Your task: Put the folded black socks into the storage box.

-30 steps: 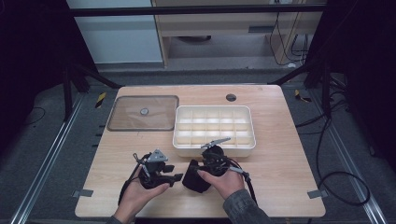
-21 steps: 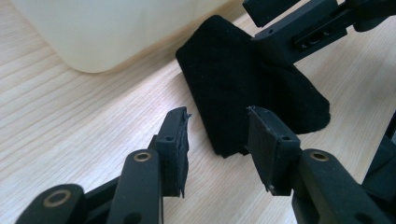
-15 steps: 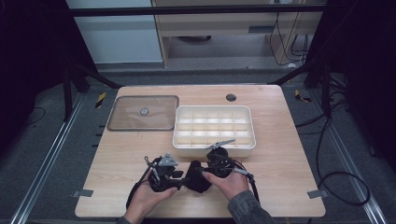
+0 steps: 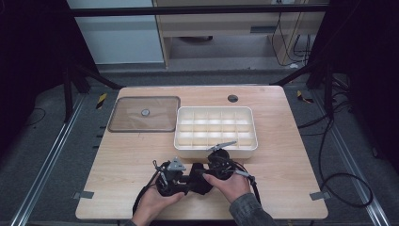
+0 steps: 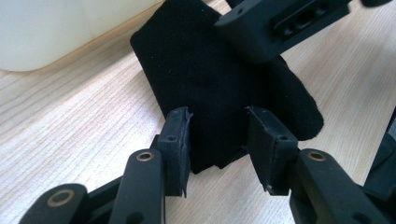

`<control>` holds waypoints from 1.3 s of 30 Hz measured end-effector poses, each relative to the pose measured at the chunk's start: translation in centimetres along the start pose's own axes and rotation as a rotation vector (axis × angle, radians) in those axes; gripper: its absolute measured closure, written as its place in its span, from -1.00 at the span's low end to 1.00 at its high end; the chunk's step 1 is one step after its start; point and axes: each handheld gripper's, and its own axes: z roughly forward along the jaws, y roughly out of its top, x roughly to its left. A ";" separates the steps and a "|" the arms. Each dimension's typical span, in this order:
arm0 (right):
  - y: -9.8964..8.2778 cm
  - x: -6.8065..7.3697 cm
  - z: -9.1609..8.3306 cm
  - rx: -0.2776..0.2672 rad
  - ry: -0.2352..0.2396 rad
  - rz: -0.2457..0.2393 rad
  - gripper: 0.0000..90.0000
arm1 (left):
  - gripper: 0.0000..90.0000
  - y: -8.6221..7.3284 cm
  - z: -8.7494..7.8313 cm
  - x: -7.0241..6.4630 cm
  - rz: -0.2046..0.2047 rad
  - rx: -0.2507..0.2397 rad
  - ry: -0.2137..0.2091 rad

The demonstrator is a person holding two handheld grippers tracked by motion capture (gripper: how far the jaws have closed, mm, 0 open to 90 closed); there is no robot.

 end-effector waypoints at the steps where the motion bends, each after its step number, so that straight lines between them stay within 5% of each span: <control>1: 0.0 0.0 0.2 0.003 -0.002 -0.001 -0.11 | 0.31 0.0 0.1 0.0 0.000 -0.001 0.001; 15: -1.5 -0.6 1.8 0.057 -0.010 0.026 -0.20 | 0.27 -0.4 0.7 -0.4 0.007 0.009 -0.004; 25: -2.0 -0.4 1.8 0.045 0.043 0.016 0.48 | 0.25 -0.6 0.9 -0.5 0.002 0.001 0.001; 34: -1.9 -0.2 1.8 0.050 0.033 -0.030 0.55 | 0.23 -0.4 0.8 -0.5 0.002 0.010 0.004; 39: -1.9 -0.6 1.3 0.048 0.057 -0.025 0.59 | 0.14 -0.5 -0.9 0.0 -0.005 -0.016 0.027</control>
